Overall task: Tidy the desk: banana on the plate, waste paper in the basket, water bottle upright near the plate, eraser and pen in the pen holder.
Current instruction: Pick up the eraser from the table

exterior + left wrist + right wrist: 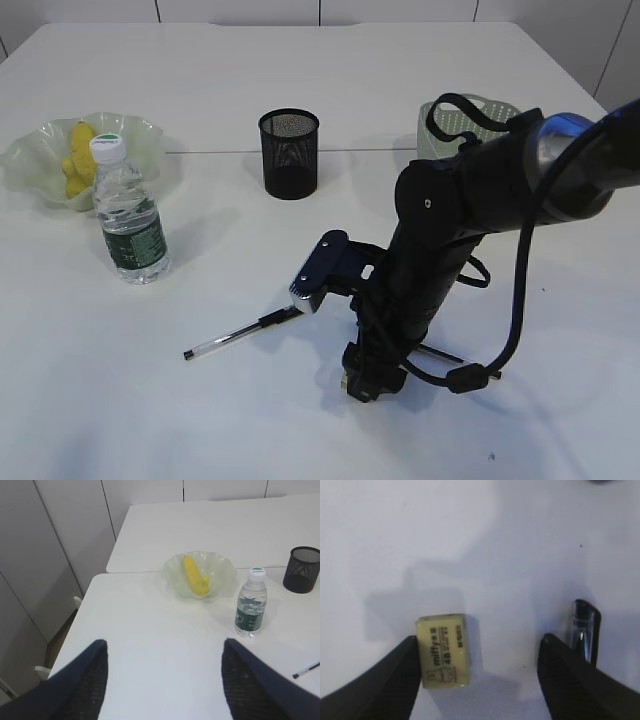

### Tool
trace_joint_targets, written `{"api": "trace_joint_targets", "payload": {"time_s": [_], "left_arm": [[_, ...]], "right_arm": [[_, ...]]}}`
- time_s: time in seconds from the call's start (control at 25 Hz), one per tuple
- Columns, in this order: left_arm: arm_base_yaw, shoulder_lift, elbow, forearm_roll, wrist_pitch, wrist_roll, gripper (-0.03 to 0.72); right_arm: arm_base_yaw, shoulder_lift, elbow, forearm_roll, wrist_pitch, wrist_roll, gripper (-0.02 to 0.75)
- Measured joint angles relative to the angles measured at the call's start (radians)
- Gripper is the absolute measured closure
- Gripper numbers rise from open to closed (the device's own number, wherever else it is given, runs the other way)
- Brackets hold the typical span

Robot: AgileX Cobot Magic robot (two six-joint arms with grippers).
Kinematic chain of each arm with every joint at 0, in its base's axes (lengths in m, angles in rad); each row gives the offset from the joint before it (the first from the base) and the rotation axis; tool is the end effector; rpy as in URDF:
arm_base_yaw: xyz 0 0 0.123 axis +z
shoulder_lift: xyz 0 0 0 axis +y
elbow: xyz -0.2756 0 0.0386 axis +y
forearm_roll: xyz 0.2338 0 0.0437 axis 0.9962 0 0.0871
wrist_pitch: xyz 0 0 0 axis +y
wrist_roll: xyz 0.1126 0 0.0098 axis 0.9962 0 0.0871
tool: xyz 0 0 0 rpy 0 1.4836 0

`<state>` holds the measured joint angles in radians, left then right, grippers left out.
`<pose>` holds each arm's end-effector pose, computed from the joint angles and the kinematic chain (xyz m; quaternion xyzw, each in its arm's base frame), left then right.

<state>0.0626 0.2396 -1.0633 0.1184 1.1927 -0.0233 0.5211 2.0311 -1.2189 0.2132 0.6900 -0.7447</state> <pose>-0.0245 0.0109 0.3961 -0.0498 0.7966 0.0689 0.5985 0.3117 0.1965 0.1027 -0.5246 0.8446 0.0648 0.0851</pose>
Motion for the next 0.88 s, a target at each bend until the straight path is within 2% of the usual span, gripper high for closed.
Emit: {"api": "trace_joint_targets", "payload": {"time_s": [0.88], "left_arm": [[0.000, 0.000, 0.000, 0.000, 0.002, 0.000, 0.193]], "right_arm": [[0.000, 0.000, 0.000, 0.026, 0.000, 0.002, 0.195]]}}
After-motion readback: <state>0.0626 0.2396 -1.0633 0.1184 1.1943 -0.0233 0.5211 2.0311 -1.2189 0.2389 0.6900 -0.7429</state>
